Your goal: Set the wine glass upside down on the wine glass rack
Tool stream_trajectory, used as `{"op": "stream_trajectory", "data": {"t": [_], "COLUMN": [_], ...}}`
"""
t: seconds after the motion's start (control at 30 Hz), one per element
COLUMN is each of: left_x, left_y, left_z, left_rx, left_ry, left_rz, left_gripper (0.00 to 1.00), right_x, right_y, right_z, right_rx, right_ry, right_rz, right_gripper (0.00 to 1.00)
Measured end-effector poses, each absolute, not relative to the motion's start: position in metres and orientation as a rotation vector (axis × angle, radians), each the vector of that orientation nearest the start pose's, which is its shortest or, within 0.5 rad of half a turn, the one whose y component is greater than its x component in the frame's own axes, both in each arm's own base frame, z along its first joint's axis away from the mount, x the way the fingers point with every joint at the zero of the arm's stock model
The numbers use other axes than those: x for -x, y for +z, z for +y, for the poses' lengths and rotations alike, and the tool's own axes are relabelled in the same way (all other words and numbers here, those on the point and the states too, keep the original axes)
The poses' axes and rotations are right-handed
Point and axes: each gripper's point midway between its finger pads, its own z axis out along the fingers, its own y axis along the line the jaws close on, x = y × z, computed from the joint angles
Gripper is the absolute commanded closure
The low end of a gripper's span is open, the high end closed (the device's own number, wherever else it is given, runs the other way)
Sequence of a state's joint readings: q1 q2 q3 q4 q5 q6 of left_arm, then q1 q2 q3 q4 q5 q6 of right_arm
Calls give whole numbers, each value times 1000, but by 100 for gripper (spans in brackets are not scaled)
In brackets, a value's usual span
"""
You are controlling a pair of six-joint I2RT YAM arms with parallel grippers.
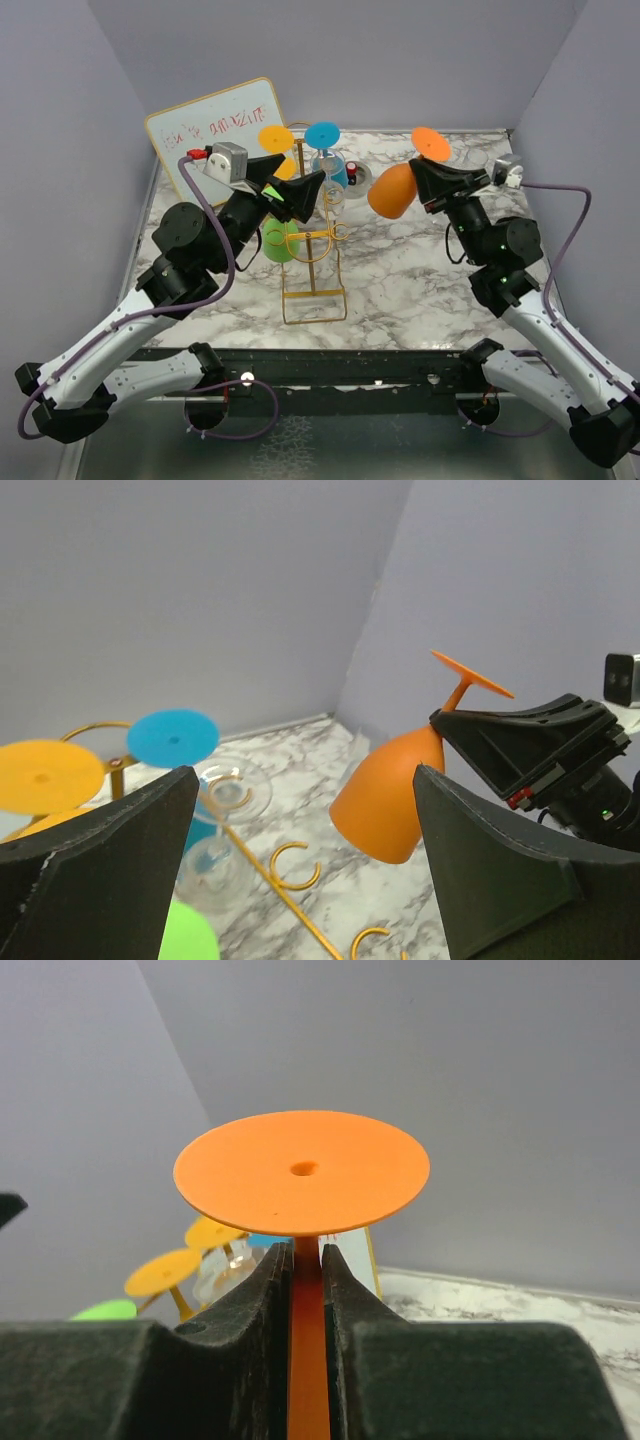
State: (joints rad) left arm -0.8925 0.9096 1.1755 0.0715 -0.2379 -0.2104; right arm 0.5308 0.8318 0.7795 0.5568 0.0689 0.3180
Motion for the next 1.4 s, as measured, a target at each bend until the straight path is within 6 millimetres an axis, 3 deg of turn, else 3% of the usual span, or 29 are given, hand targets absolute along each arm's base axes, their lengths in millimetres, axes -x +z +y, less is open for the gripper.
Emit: {"op": "stream_trajectory", "data": {"t": [0.17,0.37,0.6,1.4], "left_x": [-235,-236,-237,-239], "left_y": [471,471,467,467], "left_z": [-213,-197,-189,-183], "left_rx": [-190,-133,-103,-65], "left_ry": [-703,-658,-634,-625], "left_rz": [1316,1314,1320,1319], "left_gripper": [11,11,11,11], "right_x": [-286,-279,-276,-263], "right_y": [408,374,341,334], "right_z": [199,237,261,282], "right_rx": [275,544,703,849], "right_ry": [726,781,854,957], "right_rz": [1170,1205,1249,1217], "right_gripper": [99,99,99,99]}}
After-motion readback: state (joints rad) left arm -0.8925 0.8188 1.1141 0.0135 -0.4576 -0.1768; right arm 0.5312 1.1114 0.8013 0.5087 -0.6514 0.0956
